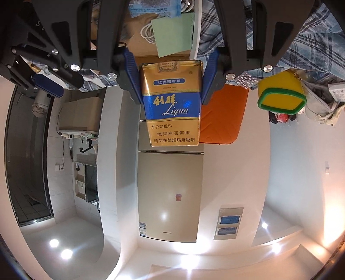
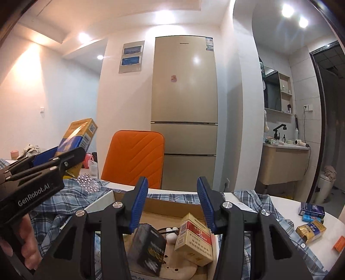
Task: Organize soft objects
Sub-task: 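Lower the Liqun box and tissue packet into the box and open both grippers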
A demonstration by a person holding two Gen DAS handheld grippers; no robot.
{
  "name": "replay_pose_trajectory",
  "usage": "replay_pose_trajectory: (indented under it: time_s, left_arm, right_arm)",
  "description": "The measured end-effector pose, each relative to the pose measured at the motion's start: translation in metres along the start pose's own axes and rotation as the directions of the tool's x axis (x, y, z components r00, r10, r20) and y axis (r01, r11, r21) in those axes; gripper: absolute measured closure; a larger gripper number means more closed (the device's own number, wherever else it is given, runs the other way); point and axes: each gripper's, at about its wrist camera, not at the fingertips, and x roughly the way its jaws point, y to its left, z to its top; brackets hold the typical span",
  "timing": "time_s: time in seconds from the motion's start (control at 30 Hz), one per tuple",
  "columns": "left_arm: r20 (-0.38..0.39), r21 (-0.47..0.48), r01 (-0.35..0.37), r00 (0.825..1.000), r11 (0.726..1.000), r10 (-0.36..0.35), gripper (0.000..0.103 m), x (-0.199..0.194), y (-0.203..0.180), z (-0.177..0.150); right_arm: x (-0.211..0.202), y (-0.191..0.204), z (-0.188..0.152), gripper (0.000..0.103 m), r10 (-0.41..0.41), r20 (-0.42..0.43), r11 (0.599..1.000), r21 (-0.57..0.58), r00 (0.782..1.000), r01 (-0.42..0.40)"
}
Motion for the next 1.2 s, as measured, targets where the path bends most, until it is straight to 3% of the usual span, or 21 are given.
replay_pose_trajectory:
  time_s: [0.47, 0.67, 0.87, 0.97, 1.1, 1.2]
  left_arm:
    - [-0.122, 0.087, 0.036, 0.992, 0.996, -0.026, 0.051, 0.02, -0.015, -0.019]
    - [-0.171, 0.114, 0.061, 0.984, 0.992, -0.041, 0.051, 0.027, -0.024, -0.029]
    - [-0.193, 0.077, 0.063, 0.98, 0.995, -0.047, 0.049, 0.032, -0.018, -0.027]
    - [-0.187, 0.065, 0.065, 0.981, 0.996, -0.052, 0.046, 0.03, -0.018, -0.028]
    - [-0.178, 0.034, 0.059, 0.983, 0.998, -0.052, 0.027, 0.029, -0.012, -0.028]
    - [-0.17, 0.031, 0.057, 0.984, 0.998, -0.051, 0.026, 0.027, -0.011, -0.028]
  right_arm:
    - [0.027, -0.002, -0.012, 0.053, -0.028, -0.147, 1.0, -0.003, 0.989, 0.028]
    - [0.029, -0.008, -0.012, 0.053, -0.03, -0.157, 0.999, 0.012, 0.987, 0.032]
    - [0.028, -0.006, -0.012, 0.053, -0.029, -0.152, 1.0, 0.004, 0.988, 0.03]
    - [0.027, -0.005, -0.012, 0.053, -0.031, -0.153, 0.999, 0.005, 0.988, 0.032]
    - [0.027, -0.006, -0.013, 0.053, -0.033, -0.152, 0.999, 0.006, 0.988, 0.034]
    - [0.027, -0.006, -0.013, 0.053, -0.032, -0.157, 0.999, 0.011, 0.987, 0.034]
